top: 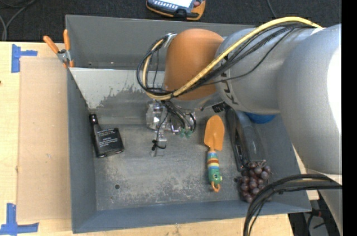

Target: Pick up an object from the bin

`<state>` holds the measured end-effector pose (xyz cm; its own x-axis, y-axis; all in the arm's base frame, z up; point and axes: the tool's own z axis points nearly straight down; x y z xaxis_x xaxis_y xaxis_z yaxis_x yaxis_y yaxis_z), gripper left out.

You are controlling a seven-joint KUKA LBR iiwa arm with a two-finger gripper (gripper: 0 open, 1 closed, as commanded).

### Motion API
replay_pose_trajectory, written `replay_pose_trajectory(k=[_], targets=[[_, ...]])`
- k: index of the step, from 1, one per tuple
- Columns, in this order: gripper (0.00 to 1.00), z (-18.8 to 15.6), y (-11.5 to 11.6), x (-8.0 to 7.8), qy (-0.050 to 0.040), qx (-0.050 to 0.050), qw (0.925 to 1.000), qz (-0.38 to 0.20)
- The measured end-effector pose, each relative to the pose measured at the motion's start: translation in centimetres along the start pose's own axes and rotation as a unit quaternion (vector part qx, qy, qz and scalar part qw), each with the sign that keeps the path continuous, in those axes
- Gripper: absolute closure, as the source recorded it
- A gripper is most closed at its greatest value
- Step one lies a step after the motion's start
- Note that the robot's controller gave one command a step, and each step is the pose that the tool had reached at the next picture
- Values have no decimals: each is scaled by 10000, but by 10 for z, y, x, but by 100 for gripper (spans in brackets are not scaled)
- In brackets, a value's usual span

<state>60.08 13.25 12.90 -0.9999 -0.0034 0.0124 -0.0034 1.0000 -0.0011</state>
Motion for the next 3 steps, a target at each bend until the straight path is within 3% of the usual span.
replay_pose_trajectory(k=[1,2,3], targets=[[0,-4,-1,-2,-34,-4,10000,24],[0,54,96,-14,-10,1,9934,-1144],[0,41,82,-12,-32,-5,9915,-1303]])
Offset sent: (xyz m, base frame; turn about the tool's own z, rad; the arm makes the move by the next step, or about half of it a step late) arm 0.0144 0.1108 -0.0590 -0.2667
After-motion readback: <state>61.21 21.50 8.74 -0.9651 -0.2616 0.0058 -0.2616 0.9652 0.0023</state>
